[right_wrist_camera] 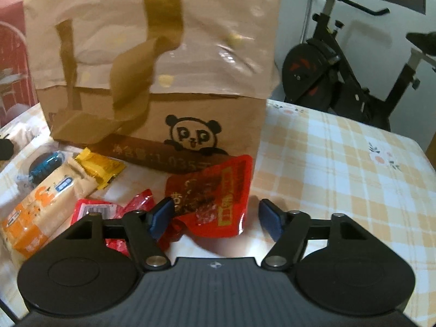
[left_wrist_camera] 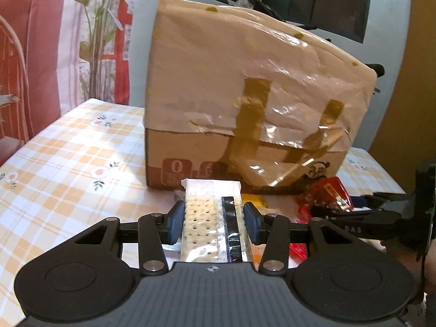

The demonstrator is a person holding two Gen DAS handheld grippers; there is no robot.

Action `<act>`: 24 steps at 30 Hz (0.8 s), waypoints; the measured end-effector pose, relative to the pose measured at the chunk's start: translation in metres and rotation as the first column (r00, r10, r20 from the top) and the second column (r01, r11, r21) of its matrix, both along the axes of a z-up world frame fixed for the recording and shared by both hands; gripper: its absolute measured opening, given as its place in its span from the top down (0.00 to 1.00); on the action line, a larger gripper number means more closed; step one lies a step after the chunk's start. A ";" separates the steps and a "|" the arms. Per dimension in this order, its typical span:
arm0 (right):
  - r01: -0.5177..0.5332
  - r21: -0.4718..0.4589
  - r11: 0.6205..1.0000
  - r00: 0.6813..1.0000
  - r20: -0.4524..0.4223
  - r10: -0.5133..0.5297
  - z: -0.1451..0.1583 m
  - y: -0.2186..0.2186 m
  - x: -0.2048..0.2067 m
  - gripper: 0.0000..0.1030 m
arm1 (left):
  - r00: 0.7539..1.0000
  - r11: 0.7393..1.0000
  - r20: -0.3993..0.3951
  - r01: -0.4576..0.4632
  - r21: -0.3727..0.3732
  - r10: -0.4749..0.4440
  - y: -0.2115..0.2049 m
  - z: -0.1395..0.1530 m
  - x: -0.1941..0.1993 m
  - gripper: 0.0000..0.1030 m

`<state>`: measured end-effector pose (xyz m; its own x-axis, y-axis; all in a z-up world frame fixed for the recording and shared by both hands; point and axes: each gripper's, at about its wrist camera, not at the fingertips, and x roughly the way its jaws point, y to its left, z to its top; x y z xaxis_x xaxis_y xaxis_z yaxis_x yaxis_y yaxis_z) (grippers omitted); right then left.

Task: Organize snacks
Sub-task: 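Grasp the white cracker packet with the left gripper while the right grasps a red candy packet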

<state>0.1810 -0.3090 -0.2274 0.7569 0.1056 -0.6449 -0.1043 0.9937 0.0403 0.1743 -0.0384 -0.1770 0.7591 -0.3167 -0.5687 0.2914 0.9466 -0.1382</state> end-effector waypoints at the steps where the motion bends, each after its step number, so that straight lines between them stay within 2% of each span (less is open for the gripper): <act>1: -0.005 0.000 1.000 1.000 0.002 0.005 0.000 0.000 -0.001 0.37 | 1.000 1.000 -0.003 0.004 -0.001 -0.004 -0.001 -0.001 -0.001 0.53; 6: -0.029 0.030 0.999 0.999 0.035 0.028 0.002 -0.002 -0.007 0.48 | 1.000 1.000 -0.007 0.005 -0.004 -0.005 0.000 -0.005 -0.002 0.53; 9: -0.038 0.055 0.998 0.997 0.065 0.034 0.005 -0.004 -0.011 0.63 | 1.000 1.000 -0.004 0.005 -0.006 -0.005 0.001 -0.004 -0.003 0.53; 11: -0.039 0.075 0.996 0.996 0.084 0.033 0.007 -0.006 -0.013 0.79 | 1.000 1.000 -0.004 0.007 -0.004 -0.007 -0.001 -0.004 -0.003 0.53; 14: -0.053 0.105 0.993 0.994 0.096 0.043 0.009 -0.009 -0.016 0.91 | 1.000 1.000 -0.009 0.011 0.002 -0.011 -0.002 -0.006 -0.003 0.53; 24: -0.050 0.199 0.979 0.993 0.117 0.028 0.015 -0.022 -0.024 0.96 | 1.000 1.000 0.003 0.014 -0.005 -0.014 0.000 -0.002 -0.006 0.53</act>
